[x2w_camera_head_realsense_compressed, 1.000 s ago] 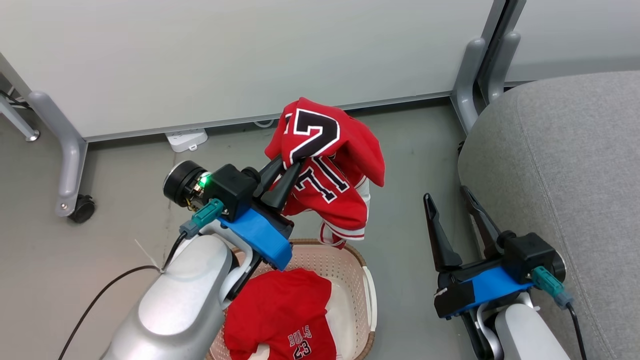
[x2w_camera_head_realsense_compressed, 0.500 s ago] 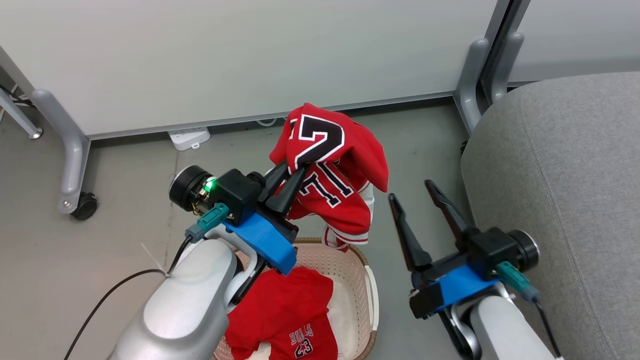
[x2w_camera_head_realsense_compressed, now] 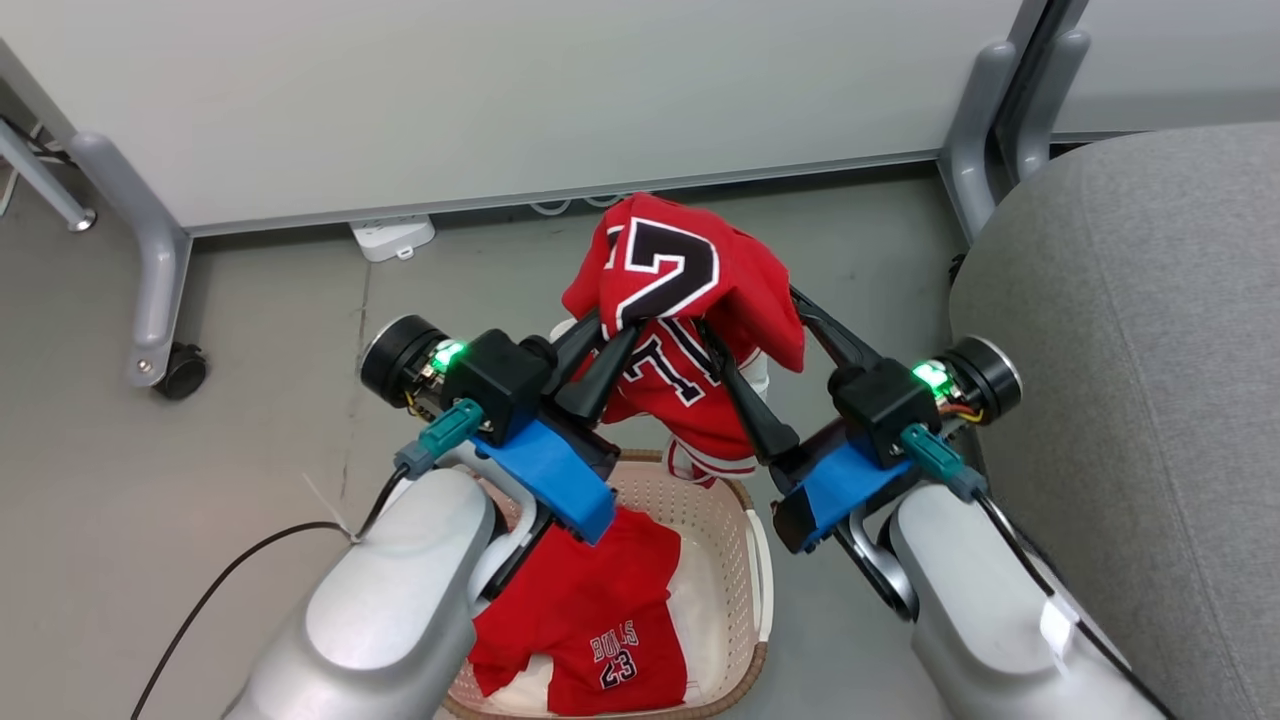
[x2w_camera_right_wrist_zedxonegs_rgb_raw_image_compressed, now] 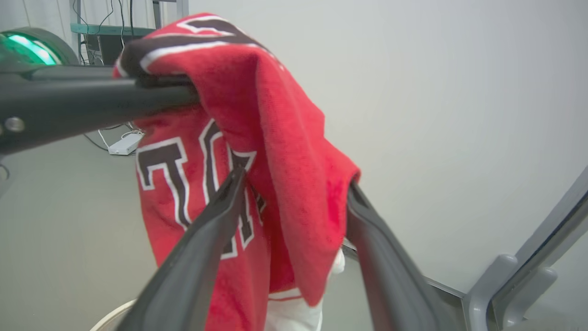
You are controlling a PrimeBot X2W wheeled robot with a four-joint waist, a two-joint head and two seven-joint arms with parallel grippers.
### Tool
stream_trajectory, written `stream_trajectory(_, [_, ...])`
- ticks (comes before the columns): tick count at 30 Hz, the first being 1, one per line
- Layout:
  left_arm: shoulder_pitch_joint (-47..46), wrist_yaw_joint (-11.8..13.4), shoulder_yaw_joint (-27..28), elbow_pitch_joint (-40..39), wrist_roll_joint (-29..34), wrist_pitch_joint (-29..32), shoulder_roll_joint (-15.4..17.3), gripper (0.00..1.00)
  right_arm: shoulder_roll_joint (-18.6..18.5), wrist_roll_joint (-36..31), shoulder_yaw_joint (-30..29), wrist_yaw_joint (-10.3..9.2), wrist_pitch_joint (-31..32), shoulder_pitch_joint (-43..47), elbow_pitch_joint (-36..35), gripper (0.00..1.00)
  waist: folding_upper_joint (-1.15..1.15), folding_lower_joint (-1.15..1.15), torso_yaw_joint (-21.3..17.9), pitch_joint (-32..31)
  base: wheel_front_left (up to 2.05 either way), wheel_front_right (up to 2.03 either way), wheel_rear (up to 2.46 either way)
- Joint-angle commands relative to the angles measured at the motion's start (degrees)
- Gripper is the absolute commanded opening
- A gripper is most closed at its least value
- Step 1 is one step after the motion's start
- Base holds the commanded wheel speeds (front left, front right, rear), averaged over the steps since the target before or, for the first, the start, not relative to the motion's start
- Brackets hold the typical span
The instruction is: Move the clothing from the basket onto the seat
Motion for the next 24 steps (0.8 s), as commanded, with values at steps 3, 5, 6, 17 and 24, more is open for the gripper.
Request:
stream_trajectory(3, [-1.31, -0.09, -0.59, -0.51, 0.35, -0.22, -0.35, 0.0, -0.8, -0.87, 1.65, -0.04, -0.31, -3.83, 3.23, 1.0, 0.0, 0.0, 0.93, 1.1, 0.0, 0.0, 0.0])
stream_trajectory(5, [-1.58, -0.09, -0.95, -0.59, 0.39, -0.22, -0.53, 0.0, -1.07, -1.18, 2.55, -0.04, -0.32, -5.41, 4.82, 1.0, 0.0, 0.0, 1.3, 1.64, 0.0, 0.0, 0.0])
stream_trajectory(6, [-1.73, -0.09, -1.19, -0.67, 0.39, -0.22, -0.65, 0.0, -1.13, -1.15, 2.82, -0.04, -0.31, -6.31, 5.47, 1.0, 0.0, 0.0, 1.47, 1.89, 0.0, 0.0, 0.0])
stream_trajectory(17, [-2.91, -0.09, -2.91, -1.07, -0.27, -0.22, -1.29, 0.0, -0.98, -0.11, 5.86, -0.04, -0.31, -11.12, 9.95, 0.0, 0.0, 0.0, 2.6, 3.67, 0.0, 0.0, 0.0])
stream_trajectory(24, [-3.36, -0.09, -2.99, -0.79, -0.53, -0.22, -1.25, 0.0, -0.85, 1.09, 6.39, -0.04, -0.31, -11.41, 10.64, 0.0, 0.0, 0.0, 2.73, 3.88, 0.0, 0.0, 0.0])
